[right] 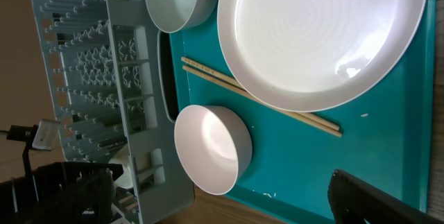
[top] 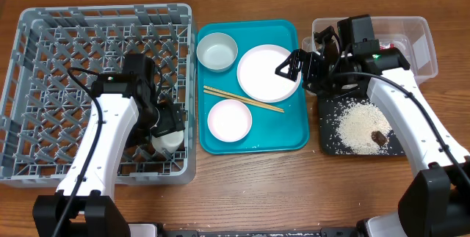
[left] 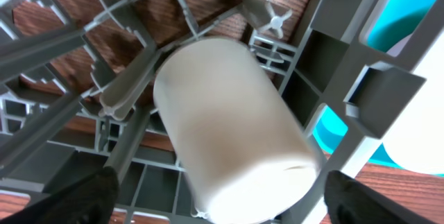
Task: Sort waste into correct bins and load items into the dishwasher
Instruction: 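Reach the left gripper to the pink bowl on the teal tray and grip its rim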
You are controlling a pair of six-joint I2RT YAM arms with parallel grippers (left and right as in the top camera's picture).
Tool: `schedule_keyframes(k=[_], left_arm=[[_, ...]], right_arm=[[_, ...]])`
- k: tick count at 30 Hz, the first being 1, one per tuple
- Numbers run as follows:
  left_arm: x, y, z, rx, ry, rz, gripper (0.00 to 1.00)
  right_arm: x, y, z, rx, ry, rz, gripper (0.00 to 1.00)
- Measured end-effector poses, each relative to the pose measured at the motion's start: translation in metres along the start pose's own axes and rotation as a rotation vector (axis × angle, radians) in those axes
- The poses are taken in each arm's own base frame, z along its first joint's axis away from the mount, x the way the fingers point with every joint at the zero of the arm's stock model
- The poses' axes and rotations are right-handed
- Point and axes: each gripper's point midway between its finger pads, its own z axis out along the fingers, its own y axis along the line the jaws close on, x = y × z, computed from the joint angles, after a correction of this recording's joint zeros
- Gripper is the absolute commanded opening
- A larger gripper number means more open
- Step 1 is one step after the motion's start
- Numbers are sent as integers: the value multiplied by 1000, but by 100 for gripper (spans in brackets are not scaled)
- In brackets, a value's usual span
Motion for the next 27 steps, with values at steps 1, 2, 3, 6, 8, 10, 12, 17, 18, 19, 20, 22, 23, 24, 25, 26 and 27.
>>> schedule_keyframes(k=[1,2,3,6,8,10,12,17,18,19,20,22,23,24,25,26,27], left_arm=[[1,0,0,-1,3,0,99],[2,1,-1,-3,8,0,99],[2,0,-4,-3,10,-1,98],[-6,-5,-22,16,-21,1,97],[-17,-12,-44,43,-68,7,96],[-31,-21,-69,83,-134,27,96],[-41,-35,-92,129,-200,75,100],[-54,-87,-123,228,-349,284,100],[-52,-101,-124,242,-367,337,100],[-50,-113,-124,254,-378,385,100],[-47,-125,-123,263,-385,431,100],[-42,-146,-113,264,-370,513,100],[-40,-153,-104,257,-349,544,100],[-39,-161,-92,244,-324,578,99],[-38,-168,-77,227,-289,608,99],[-37,-173,-62,211,-250,632,98],[-37,-175,-50,195,-220,643,96]], right_arm=[[0,0,0,0,0,-1,100],[0,0,0,0,0,-1,100],[0,0,0,0,0,0,100],[0,0,0,0,0,-1,100],[1,-1,0,3,6,2,100],[4,-2,-1,9,17,9,100],[7,-2,-5,16,26,11,100],[7,11,-43,57,-22,-3,100],[6,14,-55,68,-46,-12,100],[6,17,-68,80,-74,-18,100],[7,21,-80,88,-105,-29,100],[11,25,-102,112,-157,-43,100],[13,25,-110,124,-176,-47,100],[17,24,-116,141,-187,-44,100],[20,22,-120,158,-190,-41,100],[22,20,-121,172,-189,-36,100],[24,16,-122,190,-186,-30,100]])
